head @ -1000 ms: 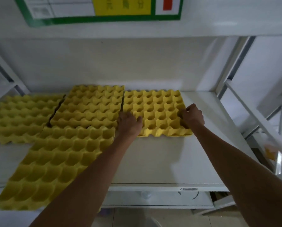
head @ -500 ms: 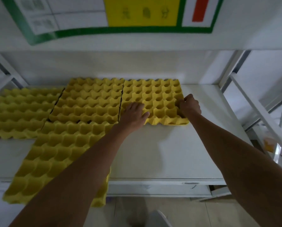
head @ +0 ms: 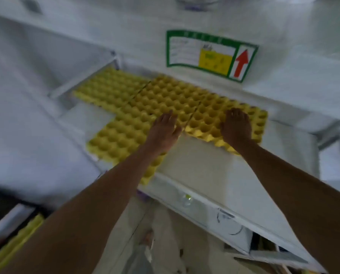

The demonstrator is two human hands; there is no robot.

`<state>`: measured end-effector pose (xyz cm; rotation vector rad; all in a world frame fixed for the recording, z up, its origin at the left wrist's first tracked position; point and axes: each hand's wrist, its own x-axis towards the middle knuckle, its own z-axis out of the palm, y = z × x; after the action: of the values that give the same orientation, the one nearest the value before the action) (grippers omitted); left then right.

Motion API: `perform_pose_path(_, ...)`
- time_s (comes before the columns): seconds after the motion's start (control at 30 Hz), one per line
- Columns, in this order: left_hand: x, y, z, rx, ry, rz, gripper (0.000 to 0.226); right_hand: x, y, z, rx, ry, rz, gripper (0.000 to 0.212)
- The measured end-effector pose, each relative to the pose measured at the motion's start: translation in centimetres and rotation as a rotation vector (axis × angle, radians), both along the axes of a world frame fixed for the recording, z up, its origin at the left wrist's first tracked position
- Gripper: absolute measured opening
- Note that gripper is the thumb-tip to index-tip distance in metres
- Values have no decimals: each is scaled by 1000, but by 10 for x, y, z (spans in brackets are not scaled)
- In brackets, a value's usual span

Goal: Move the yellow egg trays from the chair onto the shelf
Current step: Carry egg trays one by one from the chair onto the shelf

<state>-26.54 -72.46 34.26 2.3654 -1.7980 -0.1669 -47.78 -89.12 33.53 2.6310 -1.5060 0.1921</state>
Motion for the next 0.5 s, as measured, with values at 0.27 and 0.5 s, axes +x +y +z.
perform_pose_path(0.27,4,265,4,-7,106,758,63,98,165,13,136,61,644,64)
perform_pose_path(0.5,-31,513,-7,259,92,1094,68,192,389,17,90,173,1203,61)
